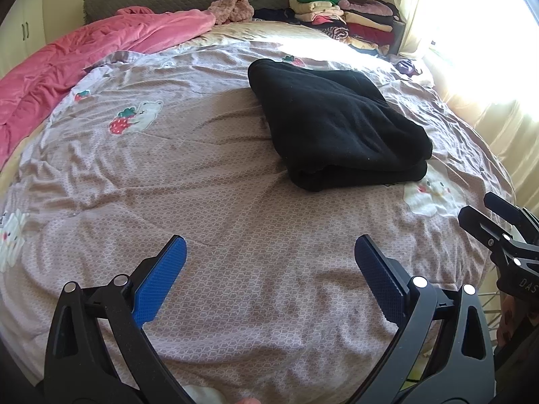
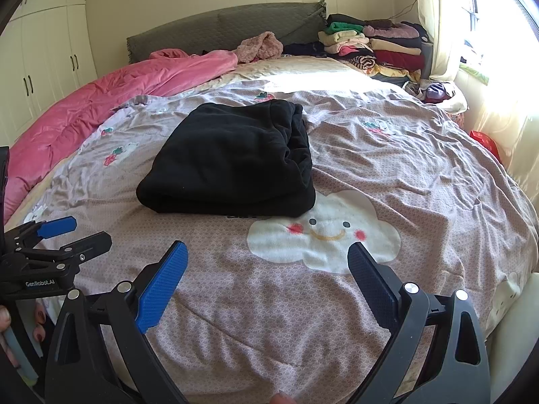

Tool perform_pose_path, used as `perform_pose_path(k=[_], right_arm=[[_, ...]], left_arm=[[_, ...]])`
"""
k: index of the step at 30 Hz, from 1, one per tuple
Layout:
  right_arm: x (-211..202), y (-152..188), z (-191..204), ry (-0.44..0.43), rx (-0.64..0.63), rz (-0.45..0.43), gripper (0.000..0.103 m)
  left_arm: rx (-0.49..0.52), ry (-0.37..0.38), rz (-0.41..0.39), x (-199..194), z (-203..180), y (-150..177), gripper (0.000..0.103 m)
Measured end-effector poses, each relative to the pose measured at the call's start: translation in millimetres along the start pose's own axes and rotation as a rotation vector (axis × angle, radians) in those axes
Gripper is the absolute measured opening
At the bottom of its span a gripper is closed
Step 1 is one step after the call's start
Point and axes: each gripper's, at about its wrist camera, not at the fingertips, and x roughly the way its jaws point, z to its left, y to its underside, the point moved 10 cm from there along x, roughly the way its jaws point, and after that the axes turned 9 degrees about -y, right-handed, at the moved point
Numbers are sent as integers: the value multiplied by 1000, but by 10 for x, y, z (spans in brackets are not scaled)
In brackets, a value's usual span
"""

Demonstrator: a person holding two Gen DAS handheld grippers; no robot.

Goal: Fold small clothes

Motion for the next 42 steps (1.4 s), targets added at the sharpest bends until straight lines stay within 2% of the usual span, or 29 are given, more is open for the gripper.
perform_pose_path(k=[33, 42], right_arm=[[-16, 12, -9, 5, -9, 0, 95], [-67, 8, -74, 19, 1, -5, 95]], left_arm=[[13, -50, -13, -22, 27, -13, 94], [-20, -47, -16, -56, 36, -20, 94]])
